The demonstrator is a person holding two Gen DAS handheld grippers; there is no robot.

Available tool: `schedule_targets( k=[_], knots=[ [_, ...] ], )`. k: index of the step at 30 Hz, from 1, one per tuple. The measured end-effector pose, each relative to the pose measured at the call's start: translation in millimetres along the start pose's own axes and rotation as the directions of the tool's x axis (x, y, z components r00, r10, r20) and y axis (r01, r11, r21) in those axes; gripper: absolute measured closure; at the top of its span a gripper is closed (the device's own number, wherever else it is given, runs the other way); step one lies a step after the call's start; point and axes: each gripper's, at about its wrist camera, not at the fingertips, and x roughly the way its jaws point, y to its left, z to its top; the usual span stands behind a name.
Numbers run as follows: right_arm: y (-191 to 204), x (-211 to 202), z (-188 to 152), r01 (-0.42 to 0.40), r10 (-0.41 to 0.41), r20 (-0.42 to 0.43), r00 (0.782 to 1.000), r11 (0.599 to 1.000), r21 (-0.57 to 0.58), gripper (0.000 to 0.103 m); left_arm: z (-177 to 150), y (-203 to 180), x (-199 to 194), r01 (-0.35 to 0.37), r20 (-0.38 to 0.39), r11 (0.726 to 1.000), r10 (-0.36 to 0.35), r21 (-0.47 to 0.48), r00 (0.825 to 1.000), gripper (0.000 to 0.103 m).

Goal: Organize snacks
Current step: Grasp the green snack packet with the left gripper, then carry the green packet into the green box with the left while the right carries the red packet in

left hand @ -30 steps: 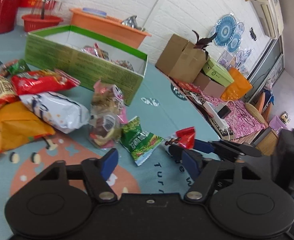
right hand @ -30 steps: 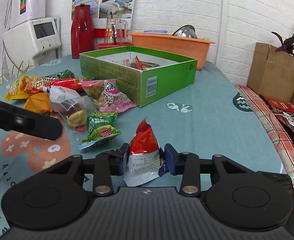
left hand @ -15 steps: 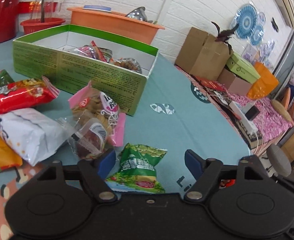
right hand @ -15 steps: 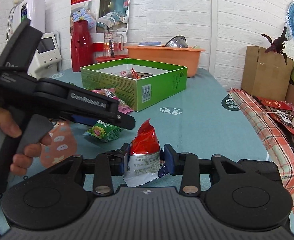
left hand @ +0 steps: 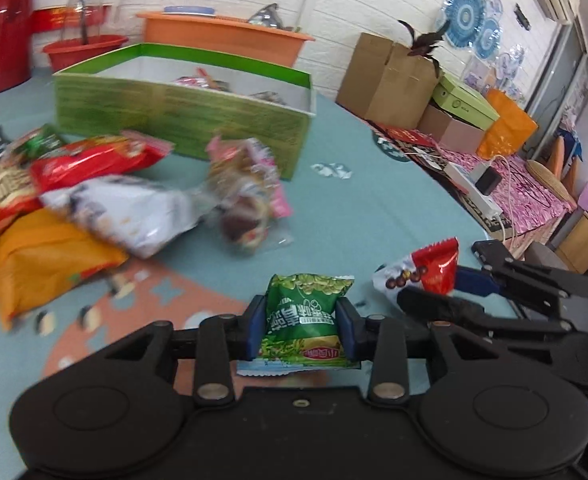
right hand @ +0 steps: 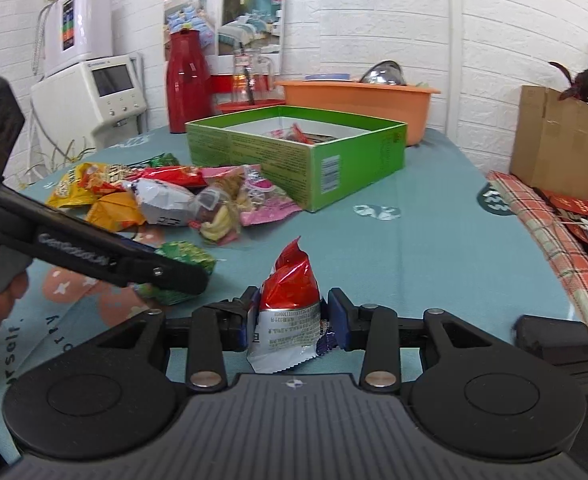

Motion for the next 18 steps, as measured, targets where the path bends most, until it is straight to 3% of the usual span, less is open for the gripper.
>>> schedule_targets(
  k=[2, 4, 5, 8, 10, 16, 18],
  knots=[
    [5.8, 6.4, 0.4, -0.009, 0.009, -0.008, 1.000, 1.000, -0.016, 0.036, -3.6, 6.9, -7.3, -0.008, 0.009, 1.000, 0.008, -0.022, 1.000, 0.019],
    [8.9, 10.0, 2.2, -0.001, 0.001, -0.017, 1.000, 1.000, -0.025, 0.033, -3.9, 8.3, -11.6, -0.015, 0.016, 1.000, 0.015, -0.025, 1.000, 0.001],
    [8.5, 11.0, 3.7, 0.001, -0.001, -0.021, 1.000, 1.000, -0.025, 0.032, -4.0, 7.7, -12.3, -0.018, 0.021, 1.000, 0.018, -0.023, 1.000, 0.000],
    [8.6, 9.3, 3.0, 0.018, -0.019, -0.026, 0.999, 0.999, -0.039, 0.024, -3.8, 5.2, -10.1, -0.003, 0.022, 1.000, 0.003, -0.012, 1.000, 0.000],
    [8.5, 7.9, 1.6, 0.027, -0.029, -0.035, 0.999, 0.999, -0.046, 0.012, -3.9, 3.7, -7.9, 0.004, 0.026, 1.000, -0.004, -0.002, 1.000, 0.000],
    [13.2, 11.0, -0.4, 0.050, -0.055, -0.066, 0.996, 0.995, -0.083, 0.014, -5.8, 5.0, -6.7, 0.020, 0.035, 1.000, -0.021, 0.012, 0.999, 0.000],
    [16.2, 11.4, -1.1, 0.059, -0.066, -0.066, 0.996, 0.992, -0.110, 0.018, -6.2, 5.9, -5.8, 0.017, 0.034, 1.000, -0.018, 0.026, 0.999, 0.020]
  ],
)
